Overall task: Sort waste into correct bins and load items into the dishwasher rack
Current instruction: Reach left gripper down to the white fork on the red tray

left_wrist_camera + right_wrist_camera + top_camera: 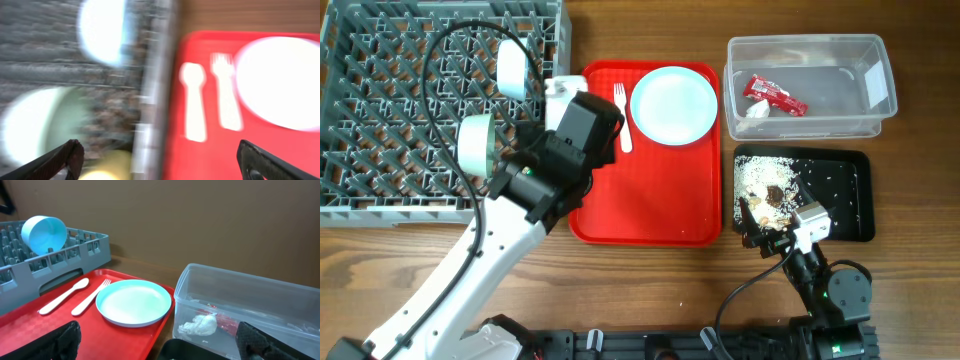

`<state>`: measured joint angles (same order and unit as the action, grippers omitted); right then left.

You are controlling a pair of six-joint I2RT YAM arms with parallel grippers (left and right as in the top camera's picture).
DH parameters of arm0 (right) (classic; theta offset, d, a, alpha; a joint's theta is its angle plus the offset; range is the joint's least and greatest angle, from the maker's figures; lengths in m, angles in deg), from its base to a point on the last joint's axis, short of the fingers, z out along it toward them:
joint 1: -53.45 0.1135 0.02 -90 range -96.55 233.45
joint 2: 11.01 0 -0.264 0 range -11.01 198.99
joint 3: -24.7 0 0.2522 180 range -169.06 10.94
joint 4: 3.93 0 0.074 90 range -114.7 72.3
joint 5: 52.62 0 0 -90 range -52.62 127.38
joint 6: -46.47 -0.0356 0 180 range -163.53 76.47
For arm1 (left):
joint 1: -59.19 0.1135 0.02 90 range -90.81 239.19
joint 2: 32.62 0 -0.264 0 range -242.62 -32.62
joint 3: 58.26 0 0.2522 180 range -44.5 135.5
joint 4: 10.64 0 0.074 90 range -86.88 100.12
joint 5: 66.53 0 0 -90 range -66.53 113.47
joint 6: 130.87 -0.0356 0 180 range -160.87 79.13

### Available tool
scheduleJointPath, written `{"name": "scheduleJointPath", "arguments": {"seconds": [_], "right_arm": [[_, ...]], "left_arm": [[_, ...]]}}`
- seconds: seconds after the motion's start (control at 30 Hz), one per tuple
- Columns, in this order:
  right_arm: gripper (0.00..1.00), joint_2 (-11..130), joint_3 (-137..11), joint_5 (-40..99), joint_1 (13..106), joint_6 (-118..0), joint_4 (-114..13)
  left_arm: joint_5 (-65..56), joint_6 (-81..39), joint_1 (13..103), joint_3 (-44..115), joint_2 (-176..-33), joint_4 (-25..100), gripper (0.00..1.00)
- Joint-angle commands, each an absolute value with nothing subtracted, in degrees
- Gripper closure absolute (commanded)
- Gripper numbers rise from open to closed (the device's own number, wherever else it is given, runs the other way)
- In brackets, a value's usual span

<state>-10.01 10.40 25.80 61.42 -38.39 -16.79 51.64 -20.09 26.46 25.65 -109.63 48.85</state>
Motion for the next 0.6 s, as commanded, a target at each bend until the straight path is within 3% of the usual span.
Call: {"name": "scheduleJointPath", "arguments": {"seconds": [0.0,0.27,0.57], "right_arm": [[0.0,-10.73,10.64,24.93,61.09,-39.15,-16.64],[0.0,-10.73,10.64,24.91,61.09,-39.19,-16.64],[0.0,-10.73,10.64,24.93,61.09,-39.15,-16.64]], "left_arm": [[35.85,-18.96,26.18,25.85,-115.36,44.83,0.02],[32.88,-18.96,26.2,25.87,-131.42,31.5,0.07],[26.72,-10.45,26.18,25.87,-141.11,22.06,0.28]]}}
